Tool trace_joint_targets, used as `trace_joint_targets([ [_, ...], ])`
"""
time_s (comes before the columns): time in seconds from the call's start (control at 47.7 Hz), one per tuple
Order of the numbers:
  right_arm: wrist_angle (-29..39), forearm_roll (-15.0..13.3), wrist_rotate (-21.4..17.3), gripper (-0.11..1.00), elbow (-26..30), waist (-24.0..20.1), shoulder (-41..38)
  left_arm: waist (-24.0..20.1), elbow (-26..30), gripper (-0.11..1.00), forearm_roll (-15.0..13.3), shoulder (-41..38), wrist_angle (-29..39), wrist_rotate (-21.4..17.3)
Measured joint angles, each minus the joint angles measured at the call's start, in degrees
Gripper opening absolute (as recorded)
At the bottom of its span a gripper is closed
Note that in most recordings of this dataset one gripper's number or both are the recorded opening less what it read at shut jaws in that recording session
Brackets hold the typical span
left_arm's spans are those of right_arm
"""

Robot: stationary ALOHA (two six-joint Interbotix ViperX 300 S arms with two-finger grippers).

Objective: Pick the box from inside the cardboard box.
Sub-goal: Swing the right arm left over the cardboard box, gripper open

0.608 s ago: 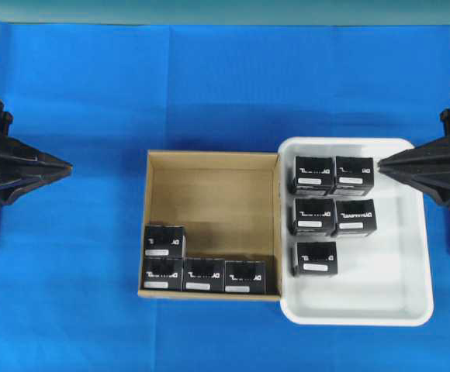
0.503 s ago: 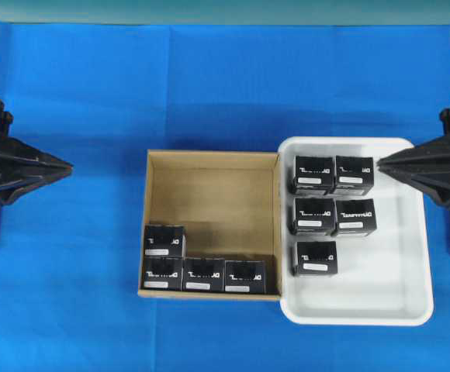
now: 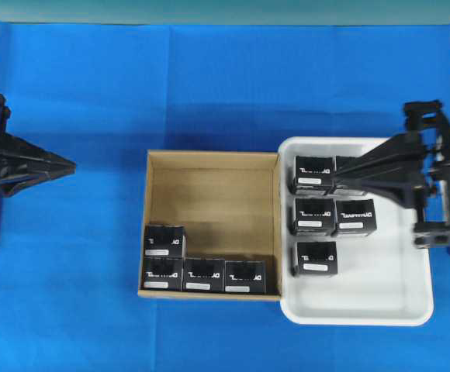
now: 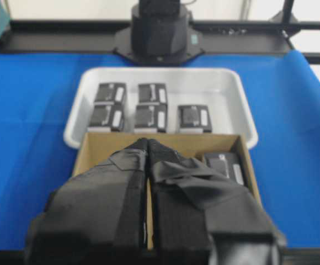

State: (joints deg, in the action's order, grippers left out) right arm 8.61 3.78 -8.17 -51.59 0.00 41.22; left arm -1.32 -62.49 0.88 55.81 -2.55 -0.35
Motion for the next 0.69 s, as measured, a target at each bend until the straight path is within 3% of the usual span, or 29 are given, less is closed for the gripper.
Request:
trace_joint_targets([
  [0.231, 8.3, 0.1, -1.3, 0.07, 10.0, -0.5, -14.2, -0.1, 0.2, -0.01, 0.0, 0.3, 1.6, 0.1],
  [0.692, 36.7, 0.2, -0.9, 0.07, 39.7, -0.9, -41.8, 0.0, 0.6, -0.01, 0.0, 1.0, 4.6, 0.7],
])
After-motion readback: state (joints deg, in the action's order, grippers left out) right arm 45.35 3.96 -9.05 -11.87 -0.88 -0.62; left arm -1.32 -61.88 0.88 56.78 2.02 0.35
